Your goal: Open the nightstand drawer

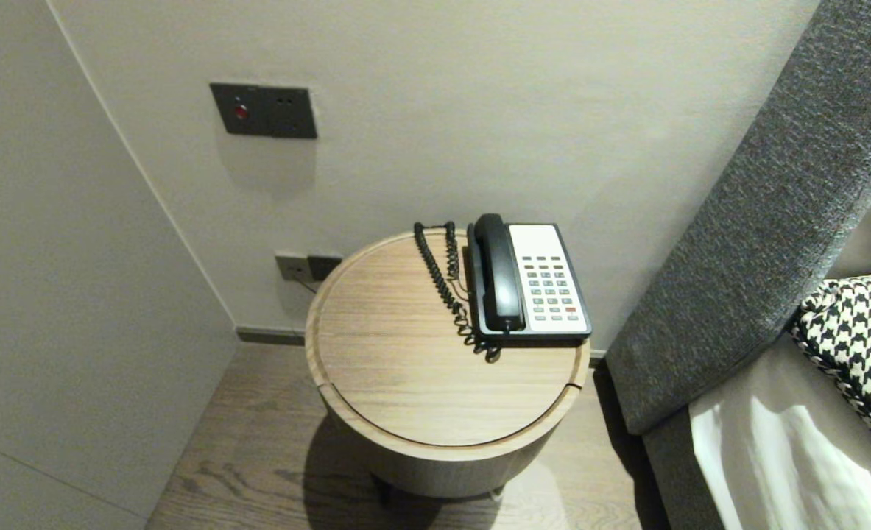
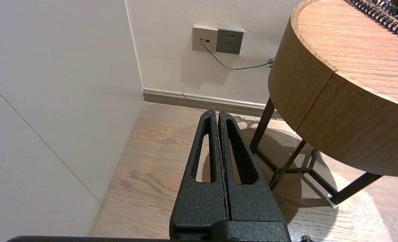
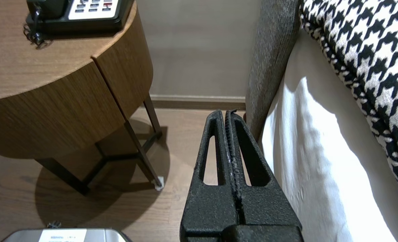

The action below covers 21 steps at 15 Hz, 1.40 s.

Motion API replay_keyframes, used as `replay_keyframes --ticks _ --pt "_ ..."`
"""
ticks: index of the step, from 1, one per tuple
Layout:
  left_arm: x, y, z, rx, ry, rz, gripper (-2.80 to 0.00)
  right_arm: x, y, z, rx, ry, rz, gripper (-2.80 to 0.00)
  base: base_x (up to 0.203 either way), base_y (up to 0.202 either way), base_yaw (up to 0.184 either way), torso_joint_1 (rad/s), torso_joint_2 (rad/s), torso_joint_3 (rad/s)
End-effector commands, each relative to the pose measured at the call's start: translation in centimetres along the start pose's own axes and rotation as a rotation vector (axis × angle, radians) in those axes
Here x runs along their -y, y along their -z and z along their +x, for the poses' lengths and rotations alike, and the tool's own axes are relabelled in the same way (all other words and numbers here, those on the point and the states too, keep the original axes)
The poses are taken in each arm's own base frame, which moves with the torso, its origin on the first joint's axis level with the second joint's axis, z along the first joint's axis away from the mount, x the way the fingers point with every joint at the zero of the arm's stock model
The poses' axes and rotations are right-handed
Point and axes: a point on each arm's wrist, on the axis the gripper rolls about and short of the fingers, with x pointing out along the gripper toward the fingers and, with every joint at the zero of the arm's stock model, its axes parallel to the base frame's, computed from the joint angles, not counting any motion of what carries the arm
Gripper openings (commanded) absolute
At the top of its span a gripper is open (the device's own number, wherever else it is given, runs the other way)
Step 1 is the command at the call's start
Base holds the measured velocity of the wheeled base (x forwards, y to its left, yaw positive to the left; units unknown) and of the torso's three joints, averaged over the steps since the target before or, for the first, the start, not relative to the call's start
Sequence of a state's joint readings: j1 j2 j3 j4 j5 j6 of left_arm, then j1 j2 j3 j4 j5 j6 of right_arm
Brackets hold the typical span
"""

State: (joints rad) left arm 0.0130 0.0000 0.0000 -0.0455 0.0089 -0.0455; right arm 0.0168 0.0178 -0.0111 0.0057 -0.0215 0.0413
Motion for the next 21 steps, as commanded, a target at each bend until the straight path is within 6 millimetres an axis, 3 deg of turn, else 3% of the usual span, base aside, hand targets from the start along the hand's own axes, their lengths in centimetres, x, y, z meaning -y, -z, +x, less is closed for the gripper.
replay_keyframes --ticks 1,8,11,21 --pt "0.0 0.0 -0.01 0.002 -0.001 0.0 -2.8 0.0 0.05 -0.12 0.016 -0.001 0.002 -2.8 0.0 0.0 0.0 0.0 0.0 0.0" --pt "0.0 0.0 -0.01 0.002 -0.001 0.0 -2.8 0.0 0.07 -0.11 0.016 0.002 0.002 -2.8 0.0 0.0 0.0 0.0 0.0 0.0" --pt "0.0 0.0 -0.01 0.002 -0.001 0.0 -2.8 -0.02 -0.35 0.12 0.131 0.006 0.013 -2.8 0.0 0.0 0.0 0.0 0.0 0.0" --pt "0.0 0.0 -0.01 0.002 0.0 -0.001 -2.8 0.0 0.01 0.2 0.107 0.01 0.015 -2.8 0.0 0.0 0.0 0.0 0.0 0.0"
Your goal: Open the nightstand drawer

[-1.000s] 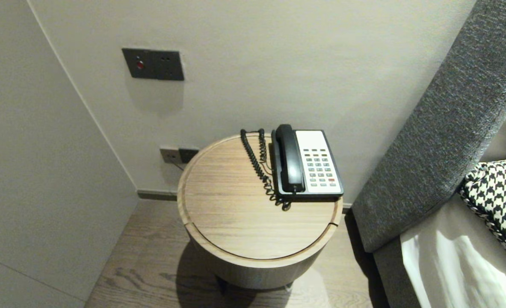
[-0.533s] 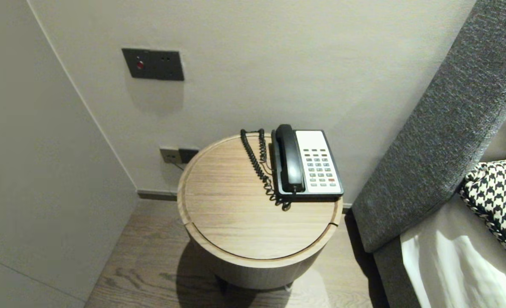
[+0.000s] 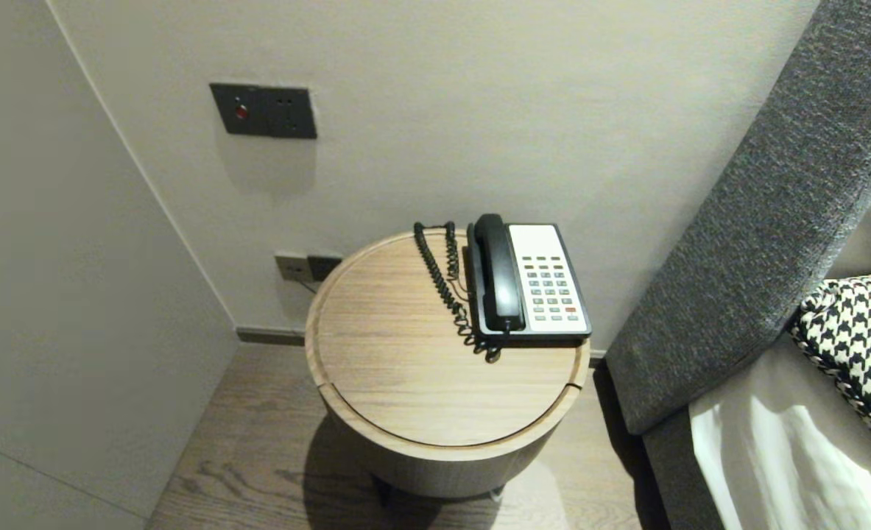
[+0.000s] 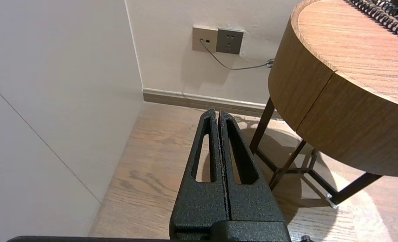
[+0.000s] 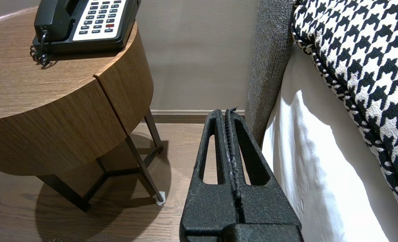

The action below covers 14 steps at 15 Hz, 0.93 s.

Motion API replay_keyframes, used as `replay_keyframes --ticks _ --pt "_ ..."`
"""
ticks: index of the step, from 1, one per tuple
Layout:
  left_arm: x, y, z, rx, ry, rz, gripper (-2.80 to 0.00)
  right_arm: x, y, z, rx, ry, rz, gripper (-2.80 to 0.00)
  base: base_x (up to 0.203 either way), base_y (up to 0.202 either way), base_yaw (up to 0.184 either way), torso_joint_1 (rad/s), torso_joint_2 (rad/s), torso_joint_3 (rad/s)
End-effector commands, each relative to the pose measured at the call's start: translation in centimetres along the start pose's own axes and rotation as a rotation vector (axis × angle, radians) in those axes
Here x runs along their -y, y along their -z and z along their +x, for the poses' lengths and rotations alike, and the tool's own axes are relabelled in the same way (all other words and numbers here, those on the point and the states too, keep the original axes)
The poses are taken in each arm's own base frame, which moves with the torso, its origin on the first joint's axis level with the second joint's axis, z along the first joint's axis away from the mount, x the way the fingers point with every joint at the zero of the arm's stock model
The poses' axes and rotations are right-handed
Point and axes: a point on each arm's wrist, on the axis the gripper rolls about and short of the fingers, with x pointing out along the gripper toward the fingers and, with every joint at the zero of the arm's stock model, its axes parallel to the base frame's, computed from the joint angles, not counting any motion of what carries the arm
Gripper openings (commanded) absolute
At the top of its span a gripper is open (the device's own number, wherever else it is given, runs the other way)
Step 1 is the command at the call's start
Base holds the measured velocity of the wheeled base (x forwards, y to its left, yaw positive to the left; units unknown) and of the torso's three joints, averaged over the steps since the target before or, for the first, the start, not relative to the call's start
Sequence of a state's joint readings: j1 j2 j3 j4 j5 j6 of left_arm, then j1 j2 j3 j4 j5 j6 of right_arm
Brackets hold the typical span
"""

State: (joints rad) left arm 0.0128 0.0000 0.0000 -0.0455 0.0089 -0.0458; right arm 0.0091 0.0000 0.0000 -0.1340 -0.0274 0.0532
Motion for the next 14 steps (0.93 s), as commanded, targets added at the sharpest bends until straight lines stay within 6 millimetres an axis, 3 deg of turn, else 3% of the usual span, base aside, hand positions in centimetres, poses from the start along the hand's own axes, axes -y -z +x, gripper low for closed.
replay_keyframes --ticks 1,14 --pt "0.0 0.0 -0.01 0.002 0.0 0.0 -2.8 0.06 1.13 0.2 -0.04 0.003 -0.001 -2.8 0.0 0.0 0.0 0.0 0.0 0.0" --pt "0.0 0.0 -0.01 0.002 -0.001 0.0 -2.8 0.05 1.12 0.2 -0.039 0.002 -0.001 -2.8 0.0 0.0 0.0 0.0 0.0 0.0"
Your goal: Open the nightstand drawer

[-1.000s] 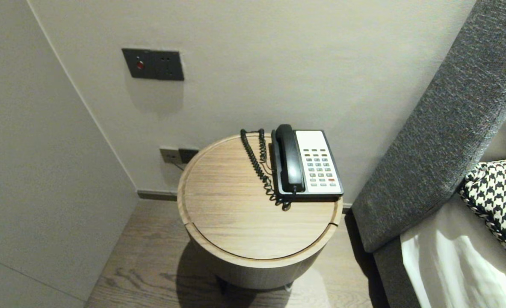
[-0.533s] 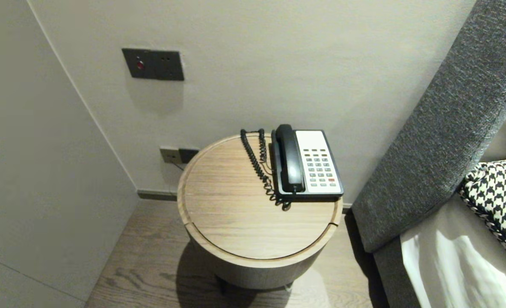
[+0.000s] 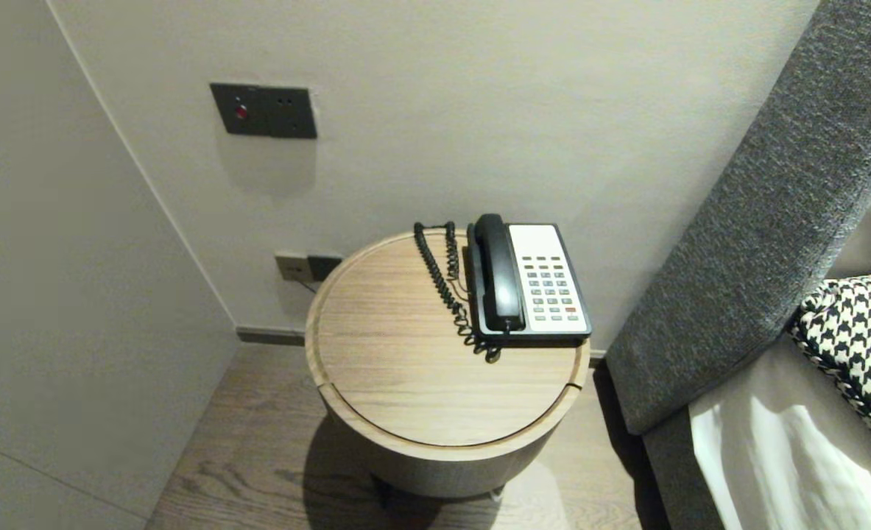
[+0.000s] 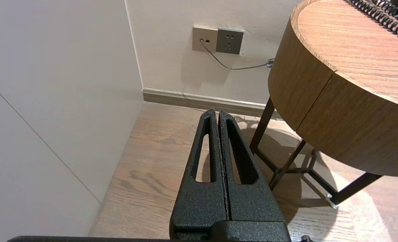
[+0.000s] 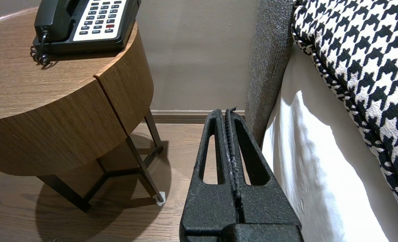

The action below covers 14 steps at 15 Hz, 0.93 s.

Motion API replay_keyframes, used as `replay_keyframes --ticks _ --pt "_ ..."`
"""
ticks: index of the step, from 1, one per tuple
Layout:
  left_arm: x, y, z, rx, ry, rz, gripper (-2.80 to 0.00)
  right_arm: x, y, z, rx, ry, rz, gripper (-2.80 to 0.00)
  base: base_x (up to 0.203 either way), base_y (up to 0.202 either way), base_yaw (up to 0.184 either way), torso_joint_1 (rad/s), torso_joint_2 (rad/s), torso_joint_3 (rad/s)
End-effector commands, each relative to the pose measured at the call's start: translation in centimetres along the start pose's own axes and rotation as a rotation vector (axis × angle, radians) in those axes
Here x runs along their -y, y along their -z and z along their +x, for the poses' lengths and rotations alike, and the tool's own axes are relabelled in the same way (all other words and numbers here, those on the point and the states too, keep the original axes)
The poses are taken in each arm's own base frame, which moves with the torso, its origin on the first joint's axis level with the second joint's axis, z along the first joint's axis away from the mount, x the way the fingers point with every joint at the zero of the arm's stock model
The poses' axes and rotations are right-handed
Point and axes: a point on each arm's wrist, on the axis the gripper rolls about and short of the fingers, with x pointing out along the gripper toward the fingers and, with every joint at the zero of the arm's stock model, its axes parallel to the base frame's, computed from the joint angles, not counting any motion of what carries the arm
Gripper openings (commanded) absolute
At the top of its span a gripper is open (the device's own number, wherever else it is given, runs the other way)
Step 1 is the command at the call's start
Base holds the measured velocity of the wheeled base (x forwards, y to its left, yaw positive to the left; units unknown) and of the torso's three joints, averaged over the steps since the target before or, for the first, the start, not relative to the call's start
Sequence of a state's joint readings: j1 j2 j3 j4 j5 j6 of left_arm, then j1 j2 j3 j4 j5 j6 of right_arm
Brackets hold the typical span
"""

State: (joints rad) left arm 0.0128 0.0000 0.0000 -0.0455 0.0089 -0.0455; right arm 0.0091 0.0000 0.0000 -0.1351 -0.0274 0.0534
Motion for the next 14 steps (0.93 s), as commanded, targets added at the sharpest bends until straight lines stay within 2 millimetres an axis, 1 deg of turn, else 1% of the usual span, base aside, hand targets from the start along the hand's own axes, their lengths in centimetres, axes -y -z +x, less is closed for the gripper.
replay_keyframes --ticks 1,14 --pt "0.0 0.0 -0.01 0.002 -0.001 0.0 -2.8 0.06 1.13 0.19 -0.04 0.002 -0.001 -2.8 0.0 0.0 0.0 0.0 0.0 0.0" --pt "0.0 0.0 -0.01 0.002 0.0 -0.001 -2.8 0.06 1.13 0.19 -0.04 0.001 -0.001 -2.8 0.0 0.0 0.0 0.0 0.0 0.0"
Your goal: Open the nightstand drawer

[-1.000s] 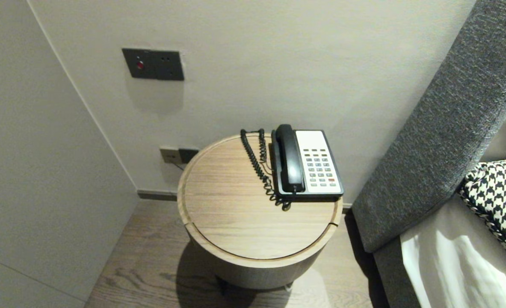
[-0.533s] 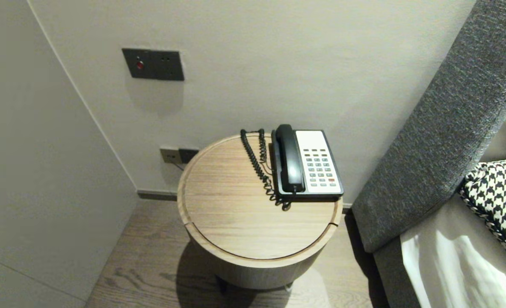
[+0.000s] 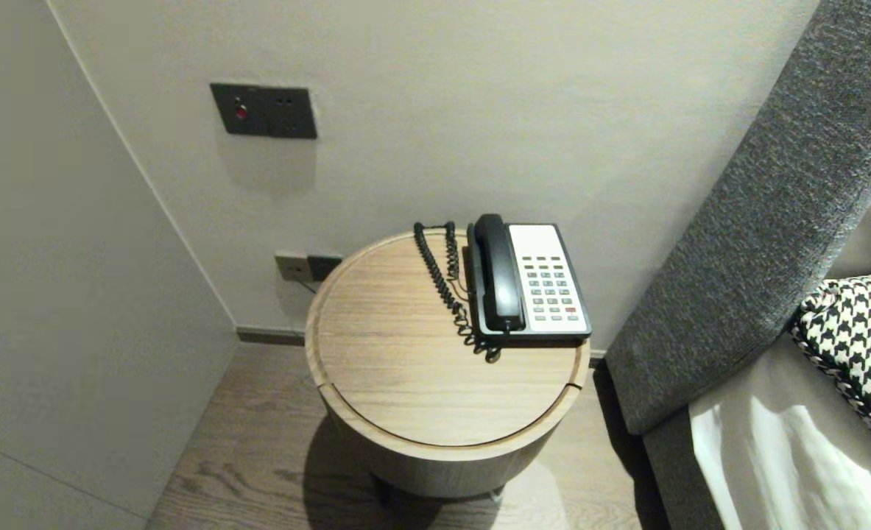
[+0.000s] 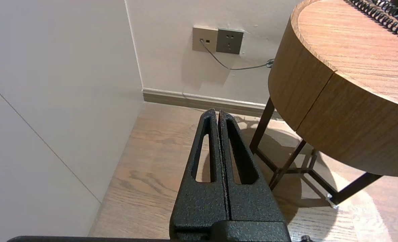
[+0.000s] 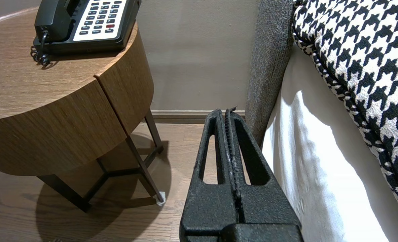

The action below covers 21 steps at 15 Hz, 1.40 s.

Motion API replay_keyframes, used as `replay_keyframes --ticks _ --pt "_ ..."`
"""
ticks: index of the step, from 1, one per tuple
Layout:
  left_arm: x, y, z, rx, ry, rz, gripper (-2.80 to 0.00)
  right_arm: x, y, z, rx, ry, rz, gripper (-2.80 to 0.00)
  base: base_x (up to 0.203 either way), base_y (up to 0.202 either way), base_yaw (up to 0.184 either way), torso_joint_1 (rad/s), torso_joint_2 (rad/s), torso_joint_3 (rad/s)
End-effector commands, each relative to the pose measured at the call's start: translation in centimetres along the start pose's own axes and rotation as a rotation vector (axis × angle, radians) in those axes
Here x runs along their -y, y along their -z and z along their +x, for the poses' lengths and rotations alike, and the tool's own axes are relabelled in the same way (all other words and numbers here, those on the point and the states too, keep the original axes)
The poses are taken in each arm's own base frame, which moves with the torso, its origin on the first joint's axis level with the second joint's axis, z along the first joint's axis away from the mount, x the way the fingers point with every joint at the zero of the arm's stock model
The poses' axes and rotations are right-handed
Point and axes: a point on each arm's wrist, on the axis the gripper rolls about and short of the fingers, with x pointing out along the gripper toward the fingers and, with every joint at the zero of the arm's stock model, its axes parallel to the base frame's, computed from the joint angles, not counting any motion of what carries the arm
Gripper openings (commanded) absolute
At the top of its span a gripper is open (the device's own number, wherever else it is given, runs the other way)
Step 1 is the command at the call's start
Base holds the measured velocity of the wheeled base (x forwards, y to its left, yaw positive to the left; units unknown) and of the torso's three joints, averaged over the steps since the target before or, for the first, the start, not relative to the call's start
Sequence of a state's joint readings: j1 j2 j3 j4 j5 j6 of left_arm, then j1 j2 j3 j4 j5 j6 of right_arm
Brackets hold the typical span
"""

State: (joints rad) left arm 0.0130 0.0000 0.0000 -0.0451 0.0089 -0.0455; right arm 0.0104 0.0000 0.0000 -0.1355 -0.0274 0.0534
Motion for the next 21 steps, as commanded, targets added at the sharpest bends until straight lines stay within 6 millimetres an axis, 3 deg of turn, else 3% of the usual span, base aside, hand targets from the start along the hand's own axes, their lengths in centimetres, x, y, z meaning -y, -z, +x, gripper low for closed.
replay_keyframes --ticks 1,16,18,21 --pt "0.0 0.0 0.0 0.002 0.0 -0.001 -2.8 0.1 1.1 0.2 -0.039 0.002 -0.001 -2.8 0.0 0.0 0.0 0.0 0.0 0.0" --pt "0.0 0.0 -0.2 -0.047 -0.004 0.009 -2.8 0.1 1.1 0.2 -0.042 0.002 -0.002 -2.8 0.0 0.0 0.0 0.0 0.0 0.0" --pt "0.0 -0.8 -0.4 -0.032 -0.001 0.009 -2.8 0.1 1.1 0.2 -0.042 0.002 -0.002 -2.8 0.0 0.0 0.0 0.0 0.0 0.0" --pt "0.2 -4.1 -0.5 -0.056 0.001 0.008 -2.8 0.1 1.1 0.2 -0.042 0.002 -0.002 -2.8 0.0 0.0 0.0 0.0 0.0 0.0"
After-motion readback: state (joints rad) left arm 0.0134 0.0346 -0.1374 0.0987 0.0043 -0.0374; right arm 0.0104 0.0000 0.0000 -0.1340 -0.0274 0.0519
